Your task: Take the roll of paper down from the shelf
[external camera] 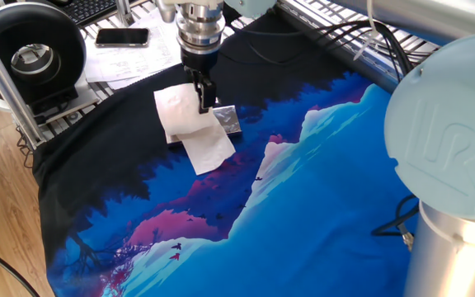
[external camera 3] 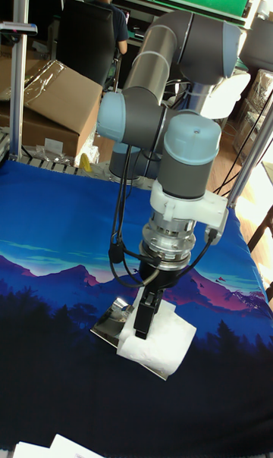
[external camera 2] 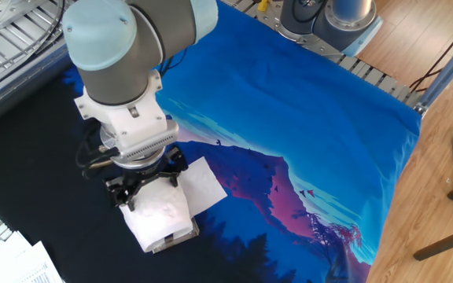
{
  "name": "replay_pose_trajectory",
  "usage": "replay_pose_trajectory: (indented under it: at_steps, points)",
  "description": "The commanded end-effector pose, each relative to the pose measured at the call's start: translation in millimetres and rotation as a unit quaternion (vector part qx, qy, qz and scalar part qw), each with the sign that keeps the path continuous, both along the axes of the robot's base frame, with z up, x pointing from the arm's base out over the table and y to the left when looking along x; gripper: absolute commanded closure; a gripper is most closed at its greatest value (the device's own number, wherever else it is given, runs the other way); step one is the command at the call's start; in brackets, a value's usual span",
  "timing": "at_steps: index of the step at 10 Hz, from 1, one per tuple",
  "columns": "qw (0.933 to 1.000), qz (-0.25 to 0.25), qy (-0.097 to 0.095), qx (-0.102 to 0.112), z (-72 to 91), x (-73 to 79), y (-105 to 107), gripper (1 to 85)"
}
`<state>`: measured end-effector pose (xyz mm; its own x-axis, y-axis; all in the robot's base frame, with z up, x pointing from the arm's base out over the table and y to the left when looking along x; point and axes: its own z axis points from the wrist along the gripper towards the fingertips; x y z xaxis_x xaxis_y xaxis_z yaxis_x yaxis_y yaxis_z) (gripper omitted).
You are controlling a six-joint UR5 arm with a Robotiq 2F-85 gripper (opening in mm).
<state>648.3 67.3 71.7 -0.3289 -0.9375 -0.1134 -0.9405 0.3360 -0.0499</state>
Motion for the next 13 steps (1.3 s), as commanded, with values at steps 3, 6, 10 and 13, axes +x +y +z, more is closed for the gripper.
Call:
replay_pose_trajectory:
  at_steps: [3, 6, 10, 13]
  points:
    - [0.9997, -0.008, 0.003, 0.024, -2.3, -5.0, 7, 0.7]
    - [0.9995, -0.01, 0.009, 0.027, 0.2, -6.4, 7, 15.0]
    - [0.9999, -0.006, 0.008, 0.005, 7.2, -6.2, -5, 25.3]
    - [0.9999, -0.001, 0.01, -0.006, 10.9, -12.2, -15, 25.3]
